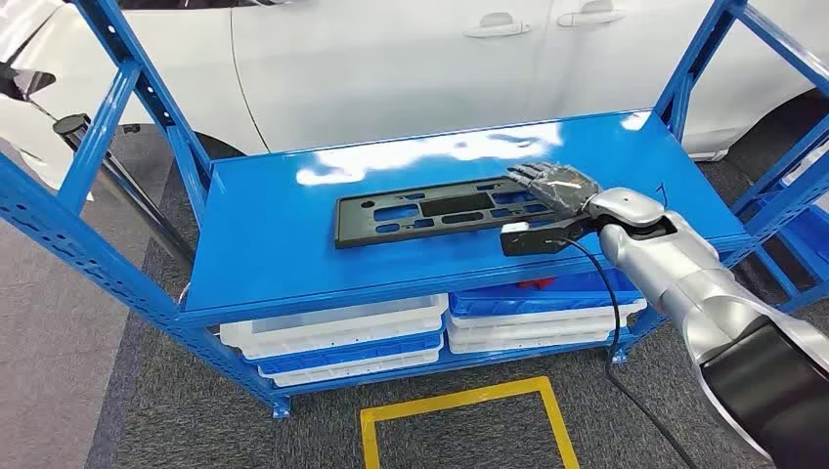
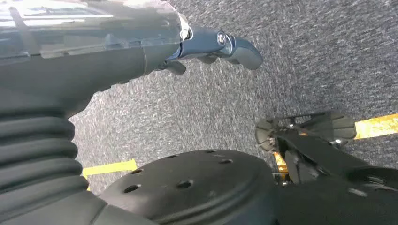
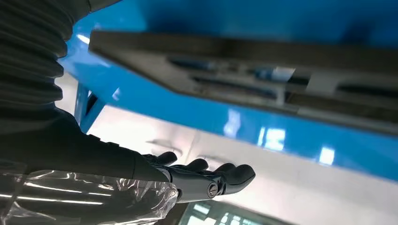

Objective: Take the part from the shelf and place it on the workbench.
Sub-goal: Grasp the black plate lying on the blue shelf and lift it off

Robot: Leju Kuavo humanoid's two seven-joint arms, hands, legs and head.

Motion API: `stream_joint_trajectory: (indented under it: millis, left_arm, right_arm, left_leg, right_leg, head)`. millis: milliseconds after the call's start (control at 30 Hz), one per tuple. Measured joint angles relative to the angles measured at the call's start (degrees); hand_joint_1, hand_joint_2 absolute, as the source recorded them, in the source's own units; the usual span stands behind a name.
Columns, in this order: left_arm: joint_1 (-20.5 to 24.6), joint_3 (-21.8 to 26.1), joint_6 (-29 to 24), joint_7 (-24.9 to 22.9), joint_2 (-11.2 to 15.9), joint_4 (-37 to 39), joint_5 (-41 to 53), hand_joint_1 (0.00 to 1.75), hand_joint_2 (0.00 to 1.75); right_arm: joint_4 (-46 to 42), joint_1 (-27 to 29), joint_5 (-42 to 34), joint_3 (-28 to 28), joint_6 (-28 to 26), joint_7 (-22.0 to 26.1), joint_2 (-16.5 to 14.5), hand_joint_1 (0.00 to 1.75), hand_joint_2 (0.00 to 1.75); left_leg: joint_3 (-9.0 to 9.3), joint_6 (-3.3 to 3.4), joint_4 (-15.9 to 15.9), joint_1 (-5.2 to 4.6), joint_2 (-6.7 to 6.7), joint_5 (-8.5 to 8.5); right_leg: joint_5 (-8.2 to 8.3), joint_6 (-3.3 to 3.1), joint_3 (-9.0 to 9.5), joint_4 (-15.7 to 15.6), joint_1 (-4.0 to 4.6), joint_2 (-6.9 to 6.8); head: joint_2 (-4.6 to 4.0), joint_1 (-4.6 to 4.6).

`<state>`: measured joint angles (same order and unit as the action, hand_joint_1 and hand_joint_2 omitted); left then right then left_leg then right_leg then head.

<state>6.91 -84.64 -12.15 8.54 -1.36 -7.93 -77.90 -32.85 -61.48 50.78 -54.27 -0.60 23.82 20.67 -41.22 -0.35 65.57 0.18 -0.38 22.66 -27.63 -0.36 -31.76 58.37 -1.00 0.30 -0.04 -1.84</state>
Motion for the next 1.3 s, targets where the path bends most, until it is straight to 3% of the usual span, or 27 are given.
stream_joint_trajectory:
  millis: [67, 133, 267, 333, 400, 433, 467, 533, 600, 733, 767, 800, 900, 933, 967, 1000, 1067, 1133, 1233, 1300]
  left_arm:
    - [0.14, -0.07, 0.00, 0.00, 0.07, 0.01, 0.03, 0.00, 0.00]
    - [0.35, -0.28, 0.00, 0.03, 0.16, 0.02, 0.05, 0.00, 0.00]
    - [0.40, -0.71, 0.00, 0.24, 0.11, 0.01, 0.04, 0.00, 0.00]
    - [0.52, -0.85, 0.02, 0.39, 0.04, 0.00, 0.00, 0.00, 0.00]
    - [0.58, -0.91, 0.09, 0.43, 0.01, 0.00, -0.04, 0.00, 0.00]
    - [0.53, -0.94, 0.14, 0.42, -0.01, 0.00, -0.08, 0.00, 0.00]
    - [0.47, -0.96, 0.16, 0.42, -0.06, 0.00, -0.13, 0.00, 0.00]
    - [0.38, -1.00, 0.17, 0.39, -0.17, 0.00, -0.28, 0.00, 0.00]
    - [0.42, -1.02, 0.16, 0.33, -0.22, 0.00, -0.39, 0.00, 0.00]
    - [0.36, -1.06, 0.05, 0.19, -0.27, 0.00, -0.54, 0.00, 0.00]
    - [0.37, -1.06, 0.01, 0.25, -0.30, 0.00, -0.59, 0.00, 0.00]
    - [0.38, -1.06, -0.02, 0.32, -0.32, 0.00, -0.68, 0.00, 0.00]
    - [0.29, -1.07, -0.02, 0.46, -0.46, 0.00, -0.91, 0.00, 0.00]
    - [0.24, -1.07, -0.01, 0.48, -0.52, 0.00, -0.95, 0.00, 0.00]
    - [0.21, -1.08, -0.01, 0.49, -0.58, 0.00, -0.99, 0.00, 0.00]
    - [0.21, -1.08, -0.01, 0.49, -0.62, 0.00, -1.01, 0.00, 0.00]
    - [0.31, -1.07, -0.02, 0.49, -0.63, 0.00, -1.05, 0.00, 0.00]
    - [0.40, -1.08, -0.02, 0.50, -0.62, 0.00, -1.09, 0.00, 0.00]
    - [0.31, -1.10, -0.02, 0.50, -0.69, -0.01, -1.24, 0.00, 0.00]
    - [0.38, -1.09, -0.11, 0.54, -0.81, -0.02, -1.41, 0.00, 0.00]
  right_arm:
    - [-0.40, 0.33, -0.07, -0.54, 0.26, 0.00, 0.24, 0.00, 1.75]
    - [-1.07, 1.03, -0.32, -1.74, 0.84, 0.06, 0.74, 0.00, 1.75]
    - [-1.97, 1.76, -1.69, -4.04, 1.69, 0.30, 1.29, 0.00, 1.75]
    - [-2.03, 1.63, -2.65, -5.35, 1.51, 0.04, 1.36, 0.00, 1.75]
    - [-1.99, 2.11, -3.25, -6.54, 0.71, -0.74, 1.35, 0.00, 1.75]
    - [-1.96, 2.55, -3.42, -6.94, 0.11, -1.27, 1.33, 0.00, 1.75]
    - [-1.92, 2.96, -3.52, -7.27, -0.61, -1.85, 1.29, 0.00, 1.75]
    - [-1.75, 3.41, -3.60, -7.77, -2.01, -2.98, 1.08, 0.00, 1.75]
    - [-1.33, 3.49, -3.58, -8.28, -3.07, -3.86, 0.56, 0.00, 1.75]
    - [-0.42, 2.93, -3.49, -9.00, -4.69, -5.79, -1.02, 0.00, 1.75]
    - [-0.22, 2.59, -3.47, -9.11, -5.54, -6.71, -1.47, 0.00, 1.75]
    - [0.01, 2.22, -3.45, -9.19, -6.60, -7.65, -1.90, 0.00, 1.75]
    - [0.71, 1.21, -3.43, -9.24, -9.65, -9.64, -3.02, 0.00, 1.75]
    - [0.94, 0.89, -3.45, -9.24, -10.23, -9.98, -3.31, 0.00, 1.75]
    - [1.16, 0.46, -3.50, -9.23, -10.53, -10.16, -3.63, 0.00, 1.75]
    - [1.35, -0.09, -3.55, -9.22, -10.66, -10.27, -3.94, 0.00, 1.75]
    - [1.67, -1.48, -3.67, -9.12, -10.62, -10.34, -4.54, 0.00, 1.75]
    - [1.98, -2.63, -3.75, -9.02, -10.17, -10.18, -4.92, 0.00, 1.75]
    - [2.48, -3.70, -3.79, -9.01, -8.54, -9.52, -5.92, 0.00, 1.75]
    - [2.86, -4.47, -3.76, -9.07, -7.68, -9.29, -6.90, 0.00, 1.75]
  left_leg:
    - [1.96, 0.46, -3.46, -0.16, 0.02, -0.33]
    - [4.07, 1.06, -7.03, -0.48, -0.01, -0.52]
    - [5.09, 1.85, -8.53, -0.25, -0.03, -0.73]
    - [5.61, 2.21, -9.22, -0.11, 0.03, -0.90]
    - [5.67, 2.39, -9.17, -0.11, 0.02, -0.77]
    - [5.68, 2.37, -9.05, -0.08, -0.02, -0.65]
    - [5.68, 2.28, -8.85, -0.03, -0.09, -0.50]
    - [5.63, 1.82, -8.14, 0.09, -0.24, -0.04]
    - [5.31, 1.15, -7.26, -0.04, -0.36, 0.48]
    - [5.14, -0.06, -6.77, 0.06, -0.34, 0.82]
    - [4.75, -0.39, -5.84, 0.15, -0.26, 1.54]
    - [3.89, -0.69, -3.85, 0.23, -0.18, 2.85]
    - [-0.75, -1.25, 6.80, 0.44, -0.02, 8.01]
    - [-1.74, -1.26, 9.06, 0.46, -0.01, 8.58]
    - [-1.66, -1.12, 9.08, 0.45, -0.01, 8.01]
    - [-0.57, -0.85, 6.98, 0.40, -0.01, 6.56]
    - [3.45, 0.21, -0.88, 0.10, 0.01, 3.11]
    - [6.02, 0.99, -6.03, -0.32, 0.05, 1.82]
    - [6.54, 1.31, -7.38, -0.39, 0.09, 1.64]
    - [7.00, 1.72, -8.49, -0.11, 0.21, 1.08]
  right_leg:
    - [-0.13, 0.19, 0.06, -0.02, 0.07, 0.01]
    - [-0.32, 0.78, 0.12, -0.10, 0.05, 0.00]
    - [-1.33, 2.03, 0.00, 0.69, -0.01, -0.07]
    - [-4.10, 2.31, -2.57, 6.06, -0.12, -0.09]
    - [-6.63, 2.56, -6.59, 13.20, -0.24, -0.09]
    - [-6.52, 2.71, -7.81, 14.85, -0.33, -0.11]
    - [-5.24, 2.84, -7.94, 14.20, -0.46, -0.13]
    - [-0.98, 3.04, -5.45, 7.53, -0.78, -0.19]
    - [1.40, 2.75, -3.11, 1.94, -0.72, -0.10]
    - [1.74, 1.11, -2.82, 0.95, -0.35, 0.16]
    - [1.84, 0.72, -2.79, 0.88, -0.39, 0.10]
    - [1.93, 0.39, -2.78, 0.79, -0.46, 0.01]
    - [1.96, -0.06, -2.84, 0.80, -0.23, -0.20]
    - [1.95, -0.10, -2.85, 0.80, -0.13, -0.23]
    - [1.94, -0.12, -2.83, 0.81, -0.03, -0.21]
    - [1.94, -0.13, -2.80, 0.82, 0.07, -0.17]
    - [1.90, -0.06, -2.70, 0.80, 0.27, -0.09]
    - [1.90, 0.34, -2.72, 0.76, 0.32, -0.11]
    - [1.97, 1.31, -2.74, 0.51, 0.18, -0.18]
    - [0.67, 1.77, -3.54, 2.26, 0.24, -0.22]
  head:
    - [0.00, 0.00]
    - [0.00, 0.00]
    - [0.00, 0.01]
    - [0.00, 0.01]
    - [0.00, 0.00]
    - [0.00, 0.00]
    - [0.00, 0.00]
    - [0.00, 0.00]
    - [0.00, 0.01]
    - [0.00, 0.00]
    - [0.00, 0.00]
    - [0.00, 0.00]
    - [0.00, 0.00]
    - [0.00, 0.00]
    - [0.00, 0.00]
    - [0.00, 0.00]
    - [0.00, 0.00]
    - [0.00, 0.00]
    - [0.00, 0.00]
    - [0.00, 0.00]
